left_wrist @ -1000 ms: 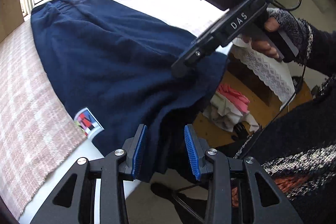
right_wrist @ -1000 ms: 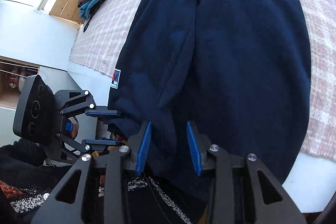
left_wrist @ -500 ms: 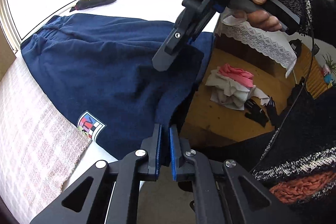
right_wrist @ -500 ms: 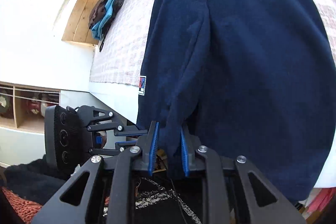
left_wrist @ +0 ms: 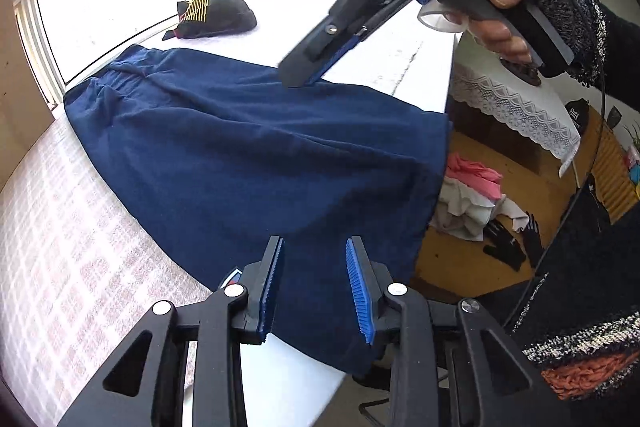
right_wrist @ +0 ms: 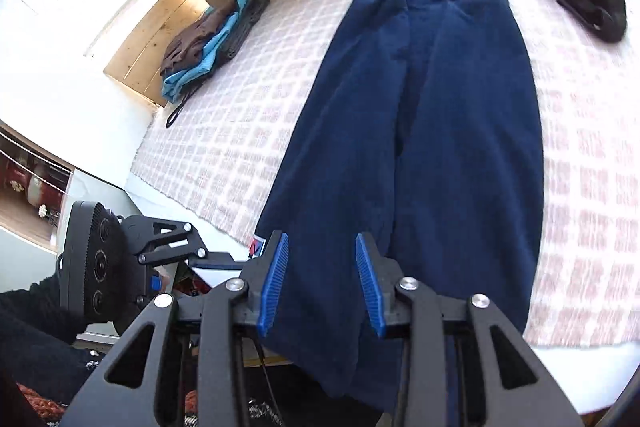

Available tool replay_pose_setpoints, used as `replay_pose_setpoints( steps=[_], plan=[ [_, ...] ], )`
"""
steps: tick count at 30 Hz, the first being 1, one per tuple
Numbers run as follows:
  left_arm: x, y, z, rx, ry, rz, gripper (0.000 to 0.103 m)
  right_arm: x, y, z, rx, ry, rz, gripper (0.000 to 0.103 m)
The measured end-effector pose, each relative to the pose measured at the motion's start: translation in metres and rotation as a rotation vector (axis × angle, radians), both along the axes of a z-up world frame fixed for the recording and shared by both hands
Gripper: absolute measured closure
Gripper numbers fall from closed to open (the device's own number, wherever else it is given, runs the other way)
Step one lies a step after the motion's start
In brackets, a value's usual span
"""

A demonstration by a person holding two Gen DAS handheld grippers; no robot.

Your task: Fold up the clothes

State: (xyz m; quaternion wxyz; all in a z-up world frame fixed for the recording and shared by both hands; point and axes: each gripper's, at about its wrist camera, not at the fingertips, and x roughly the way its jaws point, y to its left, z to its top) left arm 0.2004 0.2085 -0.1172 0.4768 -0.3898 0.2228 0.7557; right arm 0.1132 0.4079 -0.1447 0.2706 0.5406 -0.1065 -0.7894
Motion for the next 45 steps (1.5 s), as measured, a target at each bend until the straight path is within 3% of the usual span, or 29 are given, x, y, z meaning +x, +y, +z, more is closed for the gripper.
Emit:
replay_pose_setpoints(
  steps=[1, 3, 5, 7, 9, 12, 15, 20, 25, 29, 32, 39, 41, 44, 45],
  plan=[
    [-0.004, 0.002, -0.005, -0.017, -0.012, 0.006, 0.073, -0.012, -0.008, -0.004, 0.024, 0.022, 0.018, 0.07],
    [-0.007, 0.005, -0.018, -0.064, -0.04, 0.002, 0.073, -0.028, -0.032, -0.021, 0.13, 0.021, 0.081, 0.092],
    [0.001, 0.003, -0.024, -0.083, -0.052, -0.011, 0.073, -0.035, -0.059, -0.041, 0.271, -0.013, 0.151, 0.095],
    [0.008, -0.001, -0.023, -0.094, -0.093, -0.043, 0.07, -0.019, -0.062, -0.047, 0.327, 0.018, 0.219, 0.095],
    [0.004, -0.002, -0.008, -0.077, -0.117, -0.034, 0.07, -0.011, -0.062, -0.045, 0.361, -0.059, 0.315, 0.095],
    [-0.013, 0.01, 0.022, -0.036, -0.062, -0.001, 0.068, -0.032, -0.046, -0.011, 0.259, -0.062, 0.332, 0.095],
    [-0.053, 0.041, 0.037, 0.013, -0.008, 0.063, 0.067, -0.095, -0.028, 0.028, 0.279, 0.071, 0.281, 0.095],
    [-0.11, 0.085, 0.003, -0.068, -0.01, 0.141, 0.068, -0.238, -0.021, 0.047, 0.341, 0.2, 0.178, 0.095],
    [-0.116, 0.099, -0.027, -0.116, -0.088, 0.119, 0.068, -0.348, -0.055, 0.011, 0.338, 0.169, 0.205, 0.096],
    [-0.103, 0.108, -0.033, -0.124, -0.072, 0.064, 0.048, -0.386, -0.078, -0.025, 0.328, 0.143, 0.263, 0.096],
    [-0.106, 0.108, -0.033, -0.099, -0.098, 0.063, 0.046, -0.403, -0.083, -0.045, 0.368, 0.098, 0.29, 0.101],
    [-0.113, 0.107, -0.032, -0.072, -0.139, 0.074, 0.046, -0.462, -0.056, -0.017, 0.251, 0.138, 0.183, 0.1],
    [-0.115, 0.104, -0.032, -0.054, -0.157, 0.078, 0.046, -0.477, -0.068, -0.025, 0.283, 0.141, 0.198, 0.1],
    [-0.117, 0.104, -0.032, -0.045, -0.165, 0.084, 0.046, -0.497, -0.08, -0.044, 0.412, 0.159, 0.181, 0.101],
    [-0.118, 0.104, -0.032, -0.043, -0.163, 0.088, 0.046, -0.503, -0.08, -0.046, 0.408, 0.154, 0.172, 0.101]
  ],
)
